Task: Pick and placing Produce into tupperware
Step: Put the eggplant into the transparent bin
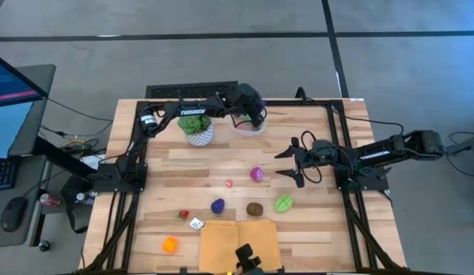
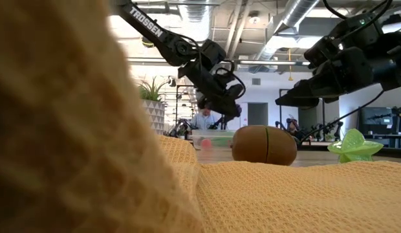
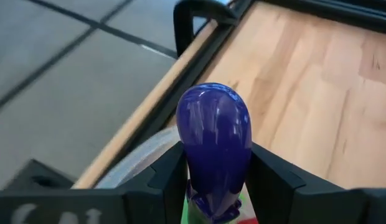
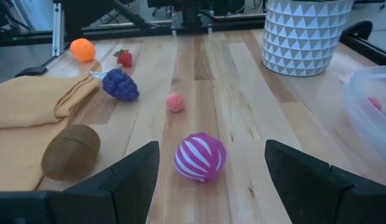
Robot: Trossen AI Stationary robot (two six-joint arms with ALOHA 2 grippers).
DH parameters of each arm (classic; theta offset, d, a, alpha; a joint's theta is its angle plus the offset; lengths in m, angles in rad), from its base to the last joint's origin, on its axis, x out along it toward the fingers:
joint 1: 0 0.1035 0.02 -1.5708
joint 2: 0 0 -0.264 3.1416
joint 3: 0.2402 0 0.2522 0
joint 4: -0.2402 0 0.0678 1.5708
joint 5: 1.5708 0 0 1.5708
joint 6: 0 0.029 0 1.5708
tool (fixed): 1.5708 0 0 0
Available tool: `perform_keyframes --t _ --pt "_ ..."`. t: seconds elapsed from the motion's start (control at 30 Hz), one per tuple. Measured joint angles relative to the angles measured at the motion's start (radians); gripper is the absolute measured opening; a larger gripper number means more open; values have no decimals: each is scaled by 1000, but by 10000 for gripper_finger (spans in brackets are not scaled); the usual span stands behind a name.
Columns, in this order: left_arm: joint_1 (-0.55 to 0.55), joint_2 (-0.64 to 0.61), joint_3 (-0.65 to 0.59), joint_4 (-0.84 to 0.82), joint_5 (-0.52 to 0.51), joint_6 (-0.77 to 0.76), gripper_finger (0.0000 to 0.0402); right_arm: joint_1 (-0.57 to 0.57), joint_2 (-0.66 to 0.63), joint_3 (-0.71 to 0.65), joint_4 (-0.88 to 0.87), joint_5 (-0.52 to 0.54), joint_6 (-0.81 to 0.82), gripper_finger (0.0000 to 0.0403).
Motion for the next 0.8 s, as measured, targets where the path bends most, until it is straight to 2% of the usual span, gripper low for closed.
perform_keyframes --t 0.47,0.8 --pt "3 12 0 -100 109 5 126 -2 0 0 0 0 6 315" --pt "3 12 0 -107 131 45 157 -2 0 0 0 0 6 315"
